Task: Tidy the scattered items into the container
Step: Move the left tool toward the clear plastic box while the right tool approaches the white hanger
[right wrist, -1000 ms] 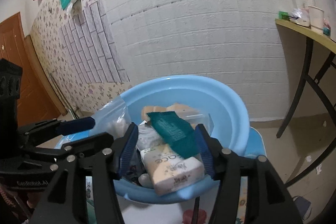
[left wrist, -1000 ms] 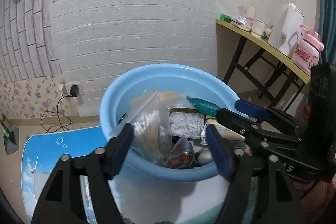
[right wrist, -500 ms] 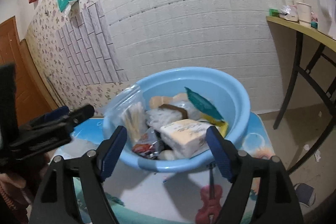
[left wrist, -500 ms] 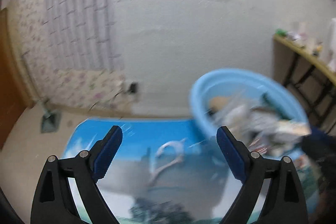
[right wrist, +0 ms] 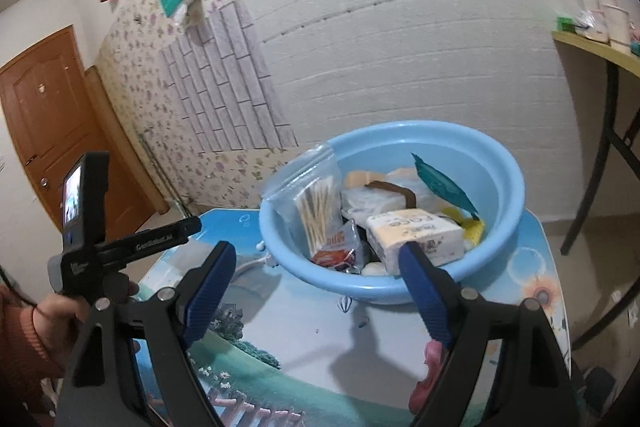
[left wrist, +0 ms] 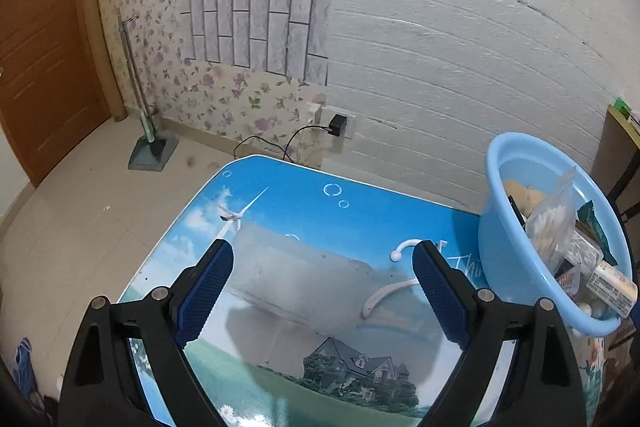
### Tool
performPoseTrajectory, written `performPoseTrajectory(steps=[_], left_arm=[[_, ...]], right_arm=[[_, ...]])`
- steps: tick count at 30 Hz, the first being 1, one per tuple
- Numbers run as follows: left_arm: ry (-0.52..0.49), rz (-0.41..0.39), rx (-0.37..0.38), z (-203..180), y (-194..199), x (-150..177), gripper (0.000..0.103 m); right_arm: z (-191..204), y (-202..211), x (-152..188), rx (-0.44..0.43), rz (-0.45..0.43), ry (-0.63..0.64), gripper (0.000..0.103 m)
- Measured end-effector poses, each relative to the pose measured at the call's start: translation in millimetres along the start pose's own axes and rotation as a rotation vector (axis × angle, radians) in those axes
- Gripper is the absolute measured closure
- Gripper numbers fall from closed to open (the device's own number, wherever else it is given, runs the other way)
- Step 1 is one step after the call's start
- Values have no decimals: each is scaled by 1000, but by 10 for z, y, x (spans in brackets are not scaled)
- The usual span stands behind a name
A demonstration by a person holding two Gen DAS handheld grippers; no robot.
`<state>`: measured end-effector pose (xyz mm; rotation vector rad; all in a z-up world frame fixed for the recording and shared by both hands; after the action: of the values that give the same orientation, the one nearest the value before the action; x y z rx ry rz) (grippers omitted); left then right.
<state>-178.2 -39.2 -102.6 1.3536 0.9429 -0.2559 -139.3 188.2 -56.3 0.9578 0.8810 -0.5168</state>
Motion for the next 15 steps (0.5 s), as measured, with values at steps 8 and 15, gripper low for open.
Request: performPoseTrajectory(steps=[8, 15], left_arm=[[-51, 29, -61, -175, -108, 27, 12], [-90, 36, -73, -237, -140, 70, 12]], right_arm=[[-151, -10, 15, -52, -13, -17, 18], [-242, -17, 43, -79, -31, -41, 18]])
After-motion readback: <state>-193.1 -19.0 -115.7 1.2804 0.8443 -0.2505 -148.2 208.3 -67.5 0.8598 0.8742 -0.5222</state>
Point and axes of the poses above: each gripper's, at about its wrist camera, not at the fingertips, and y roughly against the way its jaws point, z to its left, x to its underside, the point moved 6 cm from there along -y, roughly the way its jaws point, and after that the axes turned 1 degree about y, right-handed, at the moved point
